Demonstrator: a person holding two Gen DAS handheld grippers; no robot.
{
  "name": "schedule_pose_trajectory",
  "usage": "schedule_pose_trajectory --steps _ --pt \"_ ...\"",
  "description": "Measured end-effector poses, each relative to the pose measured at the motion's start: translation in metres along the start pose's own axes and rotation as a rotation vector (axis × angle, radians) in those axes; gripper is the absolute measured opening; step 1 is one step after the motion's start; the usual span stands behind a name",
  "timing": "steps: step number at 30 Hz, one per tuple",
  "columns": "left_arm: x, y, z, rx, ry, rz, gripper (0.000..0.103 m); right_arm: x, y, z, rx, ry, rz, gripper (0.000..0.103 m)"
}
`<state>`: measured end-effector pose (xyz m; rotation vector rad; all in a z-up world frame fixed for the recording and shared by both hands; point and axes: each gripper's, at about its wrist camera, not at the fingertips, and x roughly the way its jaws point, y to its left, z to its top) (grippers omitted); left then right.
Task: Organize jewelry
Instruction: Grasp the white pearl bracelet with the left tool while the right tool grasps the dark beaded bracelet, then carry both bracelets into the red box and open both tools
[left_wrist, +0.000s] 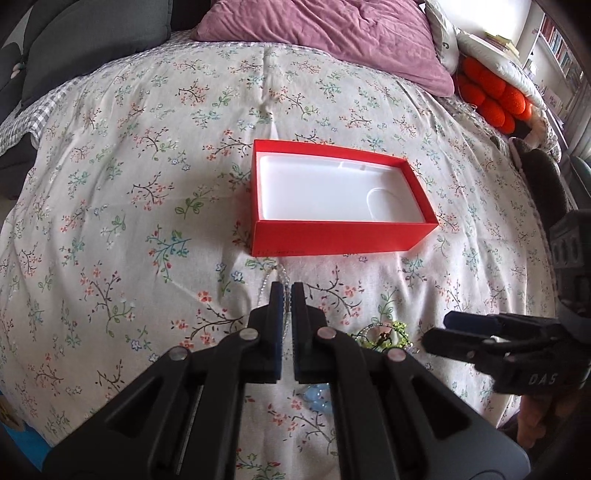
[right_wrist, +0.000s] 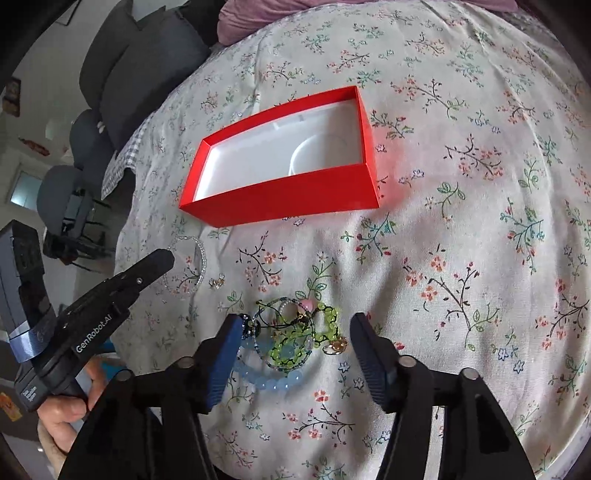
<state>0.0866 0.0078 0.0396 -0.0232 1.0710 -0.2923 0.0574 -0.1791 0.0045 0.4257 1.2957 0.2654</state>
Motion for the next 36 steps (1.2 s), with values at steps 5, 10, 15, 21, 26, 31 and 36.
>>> schedule_pose_trajectory --steps 5,10,15,21,26,31,36 --pt "0.002 -0.004 -0.001 0.004 0.007 -0.001 0.005 0.015 0.008 -0.004 -0.042 0.029 -0.034 0.053" --pt "0.002 -0.003 -0.003 0.005 0.01 0.002 0.005 0.038 0.013 -0.01 -0.068 0.079 -0.101 0.034" --pt "0.0 0.0 -0.002 -0.002 0.009 0.003 0.005 0.04 0.012 -0.011 -0.083 0.075 -0.111 0.008" --pt "-0.012 0.0 0.003 -0.016 -0.016 -0.024 0.005 0.008 0.028 -0.008 -0.105 -0.015 -0.063 0.006" --pt "-0.028 -0.005 0.017 -0.031 -0.051 -0.072 0.005 -0.025 0.042 -0.001 -0.111 -0.099 -0.012 0.006" --pt "-0.039 -0.017 0.042 -0.032 -0.092 -0.113 0.005 -0.054 0.049 0.025 -0.101 -0.185 0.003 0.006" --pt "-0.038 -0.028 0.068 -0.043 -0.132 -0.199 0.005 -0.068 0.042 0.053 -0.06 -0.249 0.014 0.006"
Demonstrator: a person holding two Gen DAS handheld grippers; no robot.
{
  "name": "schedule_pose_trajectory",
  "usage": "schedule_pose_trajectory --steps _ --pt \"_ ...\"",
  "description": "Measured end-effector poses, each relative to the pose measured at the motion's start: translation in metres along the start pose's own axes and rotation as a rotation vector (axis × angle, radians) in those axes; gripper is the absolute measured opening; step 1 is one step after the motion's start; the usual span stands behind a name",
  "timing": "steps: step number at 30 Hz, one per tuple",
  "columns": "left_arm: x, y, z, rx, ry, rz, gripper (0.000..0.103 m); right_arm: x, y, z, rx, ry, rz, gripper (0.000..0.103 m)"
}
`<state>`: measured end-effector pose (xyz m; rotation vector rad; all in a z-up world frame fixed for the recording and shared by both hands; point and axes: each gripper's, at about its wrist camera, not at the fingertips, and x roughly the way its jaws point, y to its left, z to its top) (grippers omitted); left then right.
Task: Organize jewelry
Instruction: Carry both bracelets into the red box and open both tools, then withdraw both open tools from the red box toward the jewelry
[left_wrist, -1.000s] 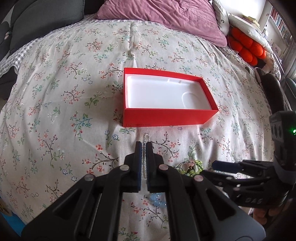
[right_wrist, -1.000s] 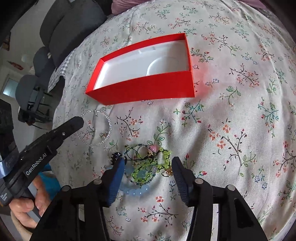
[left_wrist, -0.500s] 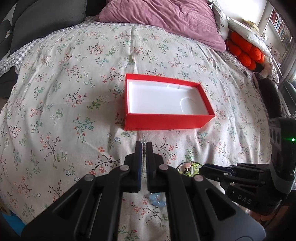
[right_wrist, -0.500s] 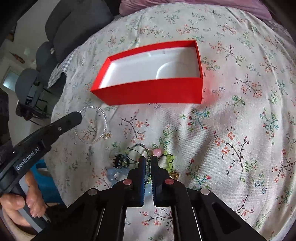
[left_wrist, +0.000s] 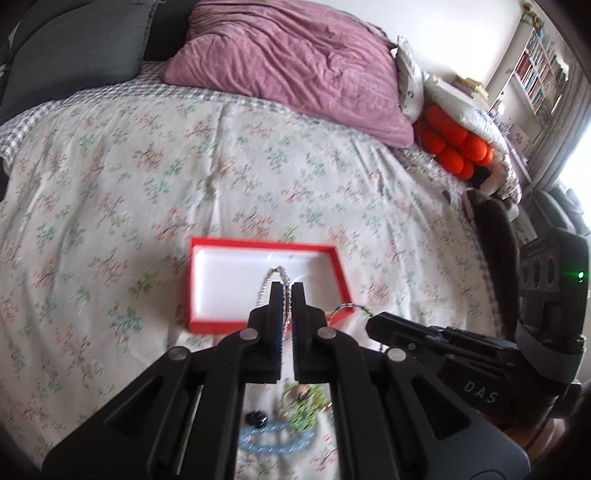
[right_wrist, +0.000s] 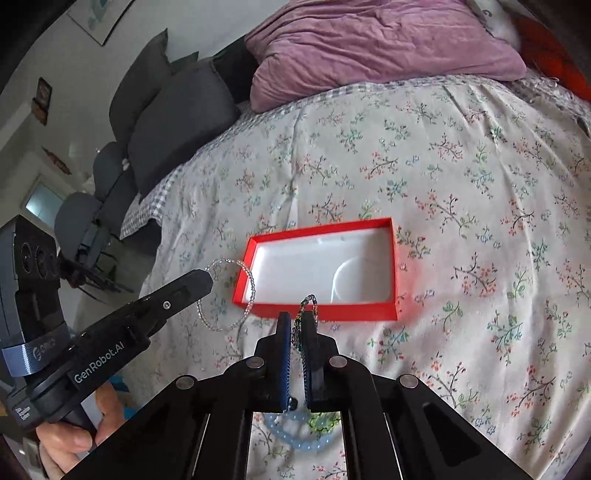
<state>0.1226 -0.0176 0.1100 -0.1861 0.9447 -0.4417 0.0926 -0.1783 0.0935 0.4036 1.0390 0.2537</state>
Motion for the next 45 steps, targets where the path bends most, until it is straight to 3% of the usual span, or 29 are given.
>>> schedule_pose_trajectory --steps 5,11,19,26,31,32,35,37,38,39,41,45 --pt "0.032 0.009 0.004 -0.037 -0.022 -0.086 0.005 0.0 -0.011 0.021 0.002 -0.065 -0.05 0.006" --pt "0.074 0.032 -0.006 -0.049 0.061 0.049 0.005 0.023 -0.015 0.033 -0.012 -0.086 -0.091 0.006" --pt "0.082 0.041 -0.009 0.024 0.073 0.208 0.005 0.054 0.005 0.037 -0.045 -0.061 0.009 0.006" --pt "0.087 0.039 -0.01 0.065 0.07 0.287 0.005 0.086 -0.019 0.032 -0.067 -0.006 -0.12 0.006" --pt "0.082 0.034 -0.01 0.09 0.05 0.309 0.005 0.083 -0.025 0.033 -0.076 -0.017 -0.138 0.007" --pt "0.08 0.032 -0.01 0.1 0.045 0.315 0.005 0.081 -0.025 0.032 -0.082 -0.018 -0.146 0.012" --pt "0.075 0.027 -0.011 0.123 0.04 0.318 0.017 0.073 -0.024 0.031 -0.097 -0.012 -0.152 0.014" --pt "0.069 0.023 -0.013 0.141 0.028 0.33 0.039 0.067 -0.023 0.028 -0.114 -0.015 -0.17 0.021" --pt "0.066 0.022 -0.014 0.147 0.021 0.336 0.045 0.063 -0.022 0.026 -0.129 -0.018 -0.187 0.028" --pt "0.062 0.021 -0.014 0.152 0.012 0.34 0.053 0.06 -0.021 0.025 -0.14 -0.02 -0.198 0.043" --pt "0.057 0.019 -0.015 0.158 0.006 0.343 0.058 0.051 -0.02 0.02 -0.157 -0.042 -0.215 0.07" --pt "0.046 0.016 -0.02 0.159 0.017 0.347 0.071 0.035 -0.016 0.013 -0.189 -0.071 -0.246 0.071"
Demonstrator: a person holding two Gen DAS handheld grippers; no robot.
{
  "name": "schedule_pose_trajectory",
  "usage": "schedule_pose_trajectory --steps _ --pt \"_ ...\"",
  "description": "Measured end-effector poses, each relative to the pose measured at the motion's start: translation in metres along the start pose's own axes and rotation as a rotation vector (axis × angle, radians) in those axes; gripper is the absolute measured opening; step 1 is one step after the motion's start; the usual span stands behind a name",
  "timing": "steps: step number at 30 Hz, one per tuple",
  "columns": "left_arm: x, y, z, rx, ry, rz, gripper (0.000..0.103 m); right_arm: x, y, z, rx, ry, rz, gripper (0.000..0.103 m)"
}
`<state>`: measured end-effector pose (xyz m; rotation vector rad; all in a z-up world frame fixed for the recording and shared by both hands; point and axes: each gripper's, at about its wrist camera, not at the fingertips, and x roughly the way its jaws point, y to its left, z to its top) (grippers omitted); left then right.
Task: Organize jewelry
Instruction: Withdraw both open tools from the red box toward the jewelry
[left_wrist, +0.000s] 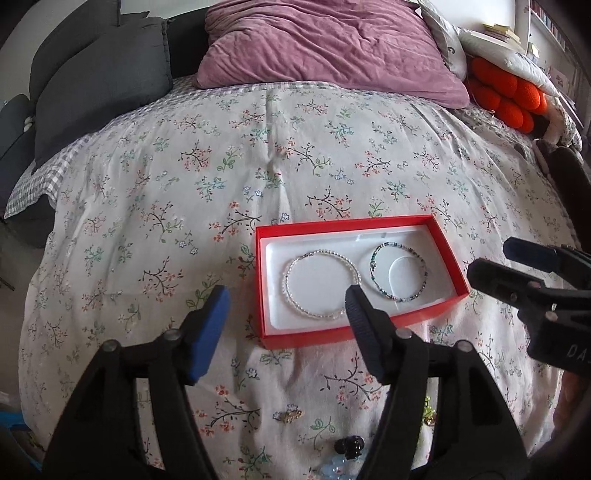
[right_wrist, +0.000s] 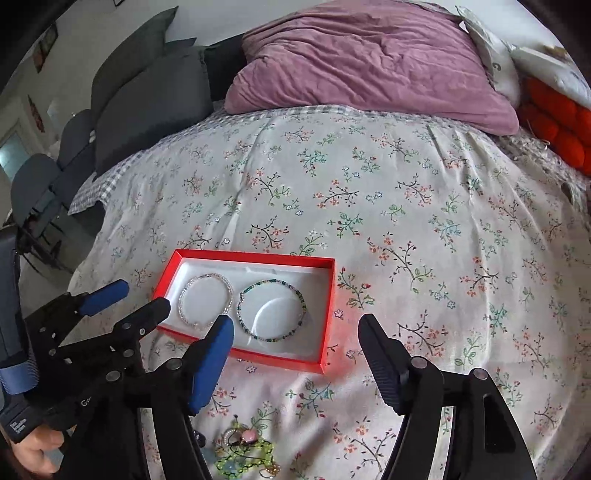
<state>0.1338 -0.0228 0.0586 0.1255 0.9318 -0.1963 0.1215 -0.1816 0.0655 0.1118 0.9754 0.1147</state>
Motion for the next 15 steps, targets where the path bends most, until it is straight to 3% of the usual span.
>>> schedule_pose_trajectory --steps 3,10,15 --pt "-0.009 0.001 -0.004 -0.002 0.011 -0.004 0.082 -0.01 0.001 -0.004 -0.013 -0.016 -0.024 0.076" --pt "-0.024 0.01 -0.017 -0.035 0.069 -0.004 0.092 -0.029 0.007 -0.018 -0.065 -0.036 -0.085 0.083" --pt "-0.026 0.015 -0.038 -0.031 0.114 0.02 0.096 -0.033 0.006 -0.037 -0.039 0.023 -0.094 0.085"
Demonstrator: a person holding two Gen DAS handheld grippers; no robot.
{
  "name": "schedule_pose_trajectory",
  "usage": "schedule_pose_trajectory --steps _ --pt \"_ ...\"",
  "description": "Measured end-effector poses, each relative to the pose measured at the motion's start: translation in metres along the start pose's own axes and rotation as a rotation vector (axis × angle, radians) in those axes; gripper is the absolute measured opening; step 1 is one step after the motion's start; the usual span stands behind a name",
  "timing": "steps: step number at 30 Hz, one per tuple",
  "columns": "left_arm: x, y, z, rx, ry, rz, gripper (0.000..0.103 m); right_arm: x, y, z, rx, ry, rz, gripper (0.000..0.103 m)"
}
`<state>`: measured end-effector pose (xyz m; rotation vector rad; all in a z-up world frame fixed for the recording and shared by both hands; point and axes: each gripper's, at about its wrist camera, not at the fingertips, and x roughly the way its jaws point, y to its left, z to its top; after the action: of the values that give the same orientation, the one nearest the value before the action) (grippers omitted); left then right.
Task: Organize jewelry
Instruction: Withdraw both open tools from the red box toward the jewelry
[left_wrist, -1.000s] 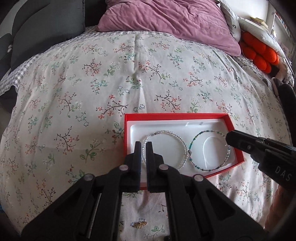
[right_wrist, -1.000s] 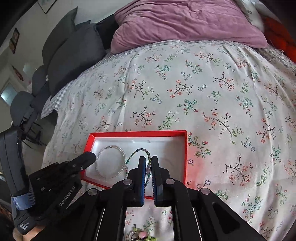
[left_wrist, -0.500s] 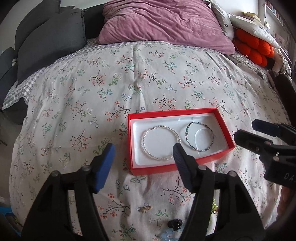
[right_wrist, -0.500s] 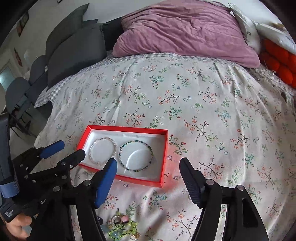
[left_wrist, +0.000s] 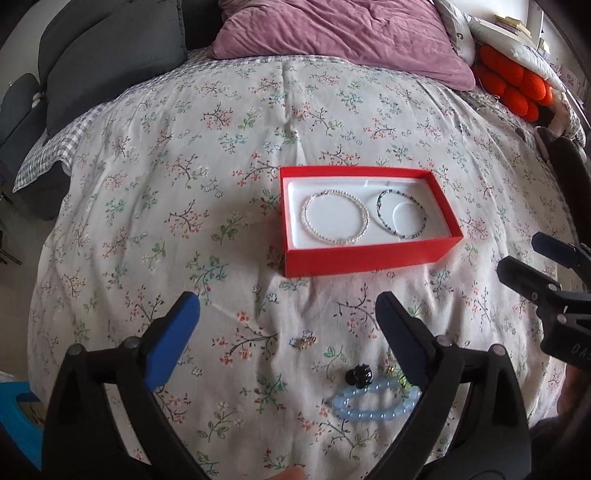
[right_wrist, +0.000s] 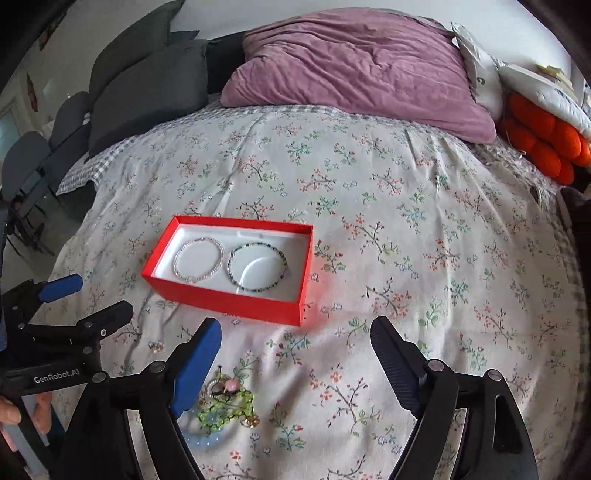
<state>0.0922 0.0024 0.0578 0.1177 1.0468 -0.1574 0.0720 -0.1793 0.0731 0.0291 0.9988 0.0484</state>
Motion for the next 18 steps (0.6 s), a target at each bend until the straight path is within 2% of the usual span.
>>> schedule_pose_trajectory --steps 7,12,18 --pt "0.017 0.002 -0.033 0.031 0.067 0.007 0.096 0.015 -0.006 -0.021 0.013 0.111 -0.026 0.085" --pt "0.017 0.003 -0.045 0.089 0.069 0.011 0.096 0.026 -0.009 -0.034 -0.012 0.163 -0.032 0.085" --pt "0.019 0.014 -0.052 0.08 0.078 -0.031 0.096 0.042 -0.01 -0.05 -0.035 0.234 -0.016 0.085"
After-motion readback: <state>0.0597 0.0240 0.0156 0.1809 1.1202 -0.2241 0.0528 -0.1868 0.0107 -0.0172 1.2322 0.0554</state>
